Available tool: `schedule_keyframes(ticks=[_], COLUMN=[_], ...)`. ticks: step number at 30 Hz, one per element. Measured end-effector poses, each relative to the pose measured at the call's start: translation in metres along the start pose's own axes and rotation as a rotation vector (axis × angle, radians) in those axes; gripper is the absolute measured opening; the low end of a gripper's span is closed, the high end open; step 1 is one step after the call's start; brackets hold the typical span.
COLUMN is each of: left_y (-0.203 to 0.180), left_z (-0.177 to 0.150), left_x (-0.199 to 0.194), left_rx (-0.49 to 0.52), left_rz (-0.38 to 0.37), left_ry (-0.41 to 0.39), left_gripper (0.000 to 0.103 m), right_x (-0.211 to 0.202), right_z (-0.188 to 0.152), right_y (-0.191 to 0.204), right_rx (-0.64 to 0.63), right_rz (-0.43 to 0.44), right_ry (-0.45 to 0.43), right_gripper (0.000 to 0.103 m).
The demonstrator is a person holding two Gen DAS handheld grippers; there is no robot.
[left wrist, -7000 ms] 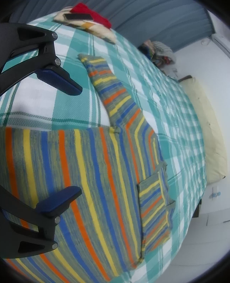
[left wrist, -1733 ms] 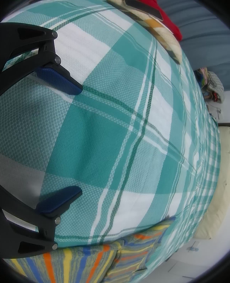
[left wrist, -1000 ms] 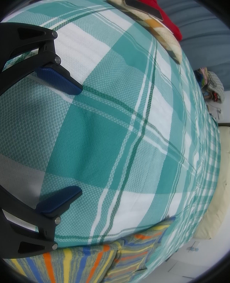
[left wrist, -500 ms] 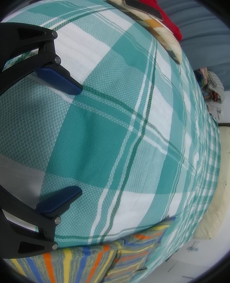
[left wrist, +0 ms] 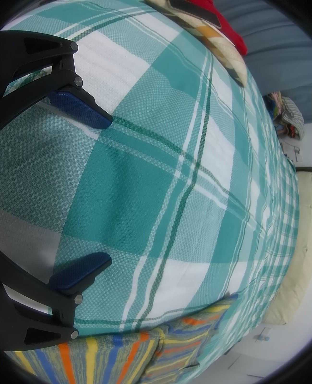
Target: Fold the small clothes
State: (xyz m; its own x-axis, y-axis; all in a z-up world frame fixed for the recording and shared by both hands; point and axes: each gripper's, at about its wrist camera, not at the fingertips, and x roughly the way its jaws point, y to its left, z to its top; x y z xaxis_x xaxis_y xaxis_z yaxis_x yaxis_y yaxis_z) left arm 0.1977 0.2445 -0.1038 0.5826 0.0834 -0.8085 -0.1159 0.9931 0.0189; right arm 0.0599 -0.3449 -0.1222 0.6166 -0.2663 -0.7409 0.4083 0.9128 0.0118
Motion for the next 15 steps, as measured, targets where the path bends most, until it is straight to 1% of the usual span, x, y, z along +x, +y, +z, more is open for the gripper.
schedule_keyframes(ticks=[15], left_y=[-0.0004], left_z=[-0.0002], left_x=[-0.0001], left_rx=[0.0], left_rz=[0.001], left_ry=[-0.001], left_gripper=[0.103], right_x=[0.0007], right_z=[0.0006], right_y=[0.0034], right_rx=[-0.009], right_rz=[-0.015], right_ry=[0.005], right_gripper=[0.103])
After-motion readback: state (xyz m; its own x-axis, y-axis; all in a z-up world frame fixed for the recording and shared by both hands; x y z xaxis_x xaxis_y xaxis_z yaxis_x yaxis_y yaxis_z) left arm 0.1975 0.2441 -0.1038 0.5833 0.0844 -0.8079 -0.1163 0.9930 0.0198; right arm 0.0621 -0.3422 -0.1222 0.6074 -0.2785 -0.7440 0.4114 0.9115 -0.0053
